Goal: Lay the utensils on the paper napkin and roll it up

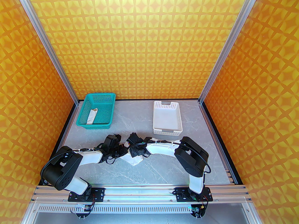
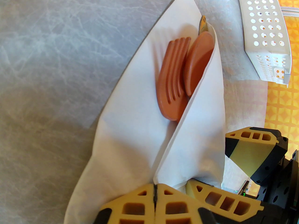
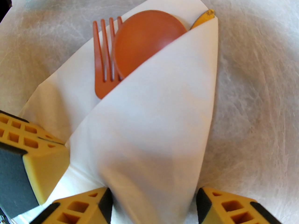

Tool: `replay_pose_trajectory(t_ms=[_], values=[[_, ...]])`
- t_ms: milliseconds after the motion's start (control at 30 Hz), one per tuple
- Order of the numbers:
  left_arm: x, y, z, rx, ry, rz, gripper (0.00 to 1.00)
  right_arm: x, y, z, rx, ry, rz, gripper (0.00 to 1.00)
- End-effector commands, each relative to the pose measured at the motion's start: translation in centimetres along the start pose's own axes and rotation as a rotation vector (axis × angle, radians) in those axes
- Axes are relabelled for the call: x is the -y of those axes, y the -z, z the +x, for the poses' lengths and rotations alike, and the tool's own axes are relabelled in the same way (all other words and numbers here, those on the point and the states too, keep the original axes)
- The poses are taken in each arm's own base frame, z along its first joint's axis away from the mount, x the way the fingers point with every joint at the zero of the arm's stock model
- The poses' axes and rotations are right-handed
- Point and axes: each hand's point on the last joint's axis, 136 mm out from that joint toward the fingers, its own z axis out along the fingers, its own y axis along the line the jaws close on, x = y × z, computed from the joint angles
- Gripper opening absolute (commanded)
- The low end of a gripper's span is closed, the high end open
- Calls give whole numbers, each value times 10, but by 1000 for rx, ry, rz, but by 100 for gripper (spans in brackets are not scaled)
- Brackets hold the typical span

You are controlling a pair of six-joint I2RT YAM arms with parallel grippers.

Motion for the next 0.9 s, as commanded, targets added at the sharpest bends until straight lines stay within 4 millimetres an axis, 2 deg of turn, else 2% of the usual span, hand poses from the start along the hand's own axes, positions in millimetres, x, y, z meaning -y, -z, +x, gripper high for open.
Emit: replay_pose_trajectory(t_ms=[0, 200, 533, 867], values=[[-36, -3, 28, -89, 49, -122, 0, 17, 0, 10, -31, 6, 45, 63], [-37, -3, 29, -91, 47, -129, 0, 23, 4, 10, -26, -1, 52, 63], [-38, -4, 29, -95, 43, -133, 0, -2, 33, -19, 56, -2, -89, 67], [-38, -4, 29, -95, 43, -133, 0, -4, 9, -25, 33, -4, -65, 71]])
